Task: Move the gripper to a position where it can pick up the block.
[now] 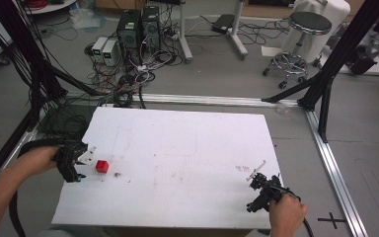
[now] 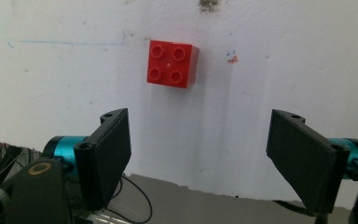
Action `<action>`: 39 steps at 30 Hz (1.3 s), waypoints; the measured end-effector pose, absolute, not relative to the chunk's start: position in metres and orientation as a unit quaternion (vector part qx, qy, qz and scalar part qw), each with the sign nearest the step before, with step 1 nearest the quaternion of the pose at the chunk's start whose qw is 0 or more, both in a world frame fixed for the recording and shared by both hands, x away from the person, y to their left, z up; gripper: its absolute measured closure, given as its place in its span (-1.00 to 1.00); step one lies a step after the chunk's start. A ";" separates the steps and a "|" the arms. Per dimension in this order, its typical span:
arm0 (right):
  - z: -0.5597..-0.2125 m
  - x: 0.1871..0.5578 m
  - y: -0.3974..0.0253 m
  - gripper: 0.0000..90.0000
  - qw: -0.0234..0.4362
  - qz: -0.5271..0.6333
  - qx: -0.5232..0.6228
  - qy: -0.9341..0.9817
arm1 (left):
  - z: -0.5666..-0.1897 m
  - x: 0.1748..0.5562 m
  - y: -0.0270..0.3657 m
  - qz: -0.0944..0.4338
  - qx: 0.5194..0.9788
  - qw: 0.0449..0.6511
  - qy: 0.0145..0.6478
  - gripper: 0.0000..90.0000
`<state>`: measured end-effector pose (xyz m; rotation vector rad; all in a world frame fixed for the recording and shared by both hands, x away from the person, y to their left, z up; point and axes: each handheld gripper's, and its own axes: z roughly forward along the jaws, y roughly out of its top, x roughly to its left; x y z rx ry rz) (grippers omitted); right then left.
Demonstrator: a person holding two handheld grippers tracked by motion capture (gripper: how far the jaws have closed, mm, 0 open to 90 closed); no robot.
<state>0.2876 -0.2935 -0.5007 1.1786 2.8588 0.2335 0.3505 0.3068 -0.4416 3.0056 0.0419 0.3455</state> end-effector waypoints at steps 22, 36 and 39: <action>-0.502 0.289 -0.290 -0.97 0.018 0.071 0.370 0.926 | -0.462 0.381 0.285 0.077 0.995 0.055 -0.030 -0.51; -0.504 0.289 -0.293 -0.97 0.016 0.071 0.372 0.925 | -0.486 0.398 0.275 0.053 0.997 0.048 -0.041 -0.51; -0.504 0.289 -0.293 -0.97 0.016 0.072 0.372 0.925 | -0.489 0.400 0.275 0.049 0.997 0.046 -0.042 -0.51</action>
